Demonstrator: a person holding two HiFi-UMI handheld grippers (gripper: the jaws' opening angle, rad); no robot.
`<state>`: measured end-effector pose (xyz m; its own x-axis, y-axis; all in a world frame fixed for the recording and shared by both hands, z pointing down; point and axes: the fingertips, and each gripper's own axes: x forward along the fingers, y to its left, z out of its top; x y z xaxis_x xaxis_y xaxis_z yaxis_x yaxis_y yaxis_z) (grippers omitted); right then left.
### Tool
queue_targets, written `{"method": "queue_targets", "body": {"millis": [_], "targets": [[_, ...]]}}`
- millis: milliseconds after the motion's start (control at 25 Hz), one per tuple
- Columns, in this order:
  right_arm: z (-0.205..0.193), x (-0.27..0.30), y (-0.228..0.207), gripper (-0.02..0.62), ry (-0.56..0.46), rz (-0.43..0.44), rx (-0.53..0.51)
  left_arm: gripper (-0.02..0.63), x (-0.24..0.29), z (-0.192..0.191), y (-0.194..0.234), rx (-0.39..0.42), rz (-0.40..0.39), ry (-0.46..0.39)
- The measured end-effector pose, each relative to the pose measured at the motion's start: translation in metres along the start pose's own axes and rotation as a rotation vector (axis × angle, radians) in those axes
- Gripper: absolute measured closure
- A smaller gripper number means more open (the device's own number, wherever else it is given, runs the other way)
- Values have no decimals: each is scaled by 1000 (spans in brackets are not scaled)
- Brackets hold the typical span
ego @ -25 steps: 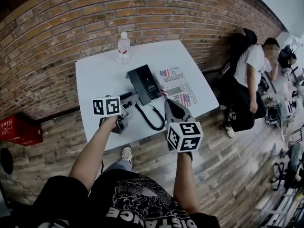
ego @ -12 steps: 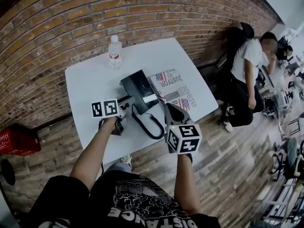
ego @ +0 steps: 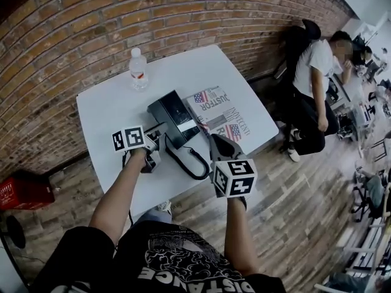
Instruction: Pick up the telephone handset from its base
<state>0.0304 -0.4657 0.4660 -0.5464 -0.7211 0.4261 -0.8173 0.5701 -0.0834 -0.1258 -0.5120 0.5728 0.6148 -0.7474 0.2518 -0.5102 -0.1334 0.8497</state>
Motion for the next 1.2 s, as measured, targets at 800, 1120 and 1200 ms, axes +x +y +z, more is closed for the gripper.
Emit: {"method": "queue_targets", "body": {"millis": [800,1120,1200], "targets": [[-4,-88,-8,597,-82,-57,8,532,-31,-23,-120,198,-111,-50],[-6,-152,-18,597,-140,-112,6,534,-49,-59,-187,316,-172,-62],[-7,-168,-19,597,-155,-125,6,534,-54,-69,-203,345,-183,-63]]}}
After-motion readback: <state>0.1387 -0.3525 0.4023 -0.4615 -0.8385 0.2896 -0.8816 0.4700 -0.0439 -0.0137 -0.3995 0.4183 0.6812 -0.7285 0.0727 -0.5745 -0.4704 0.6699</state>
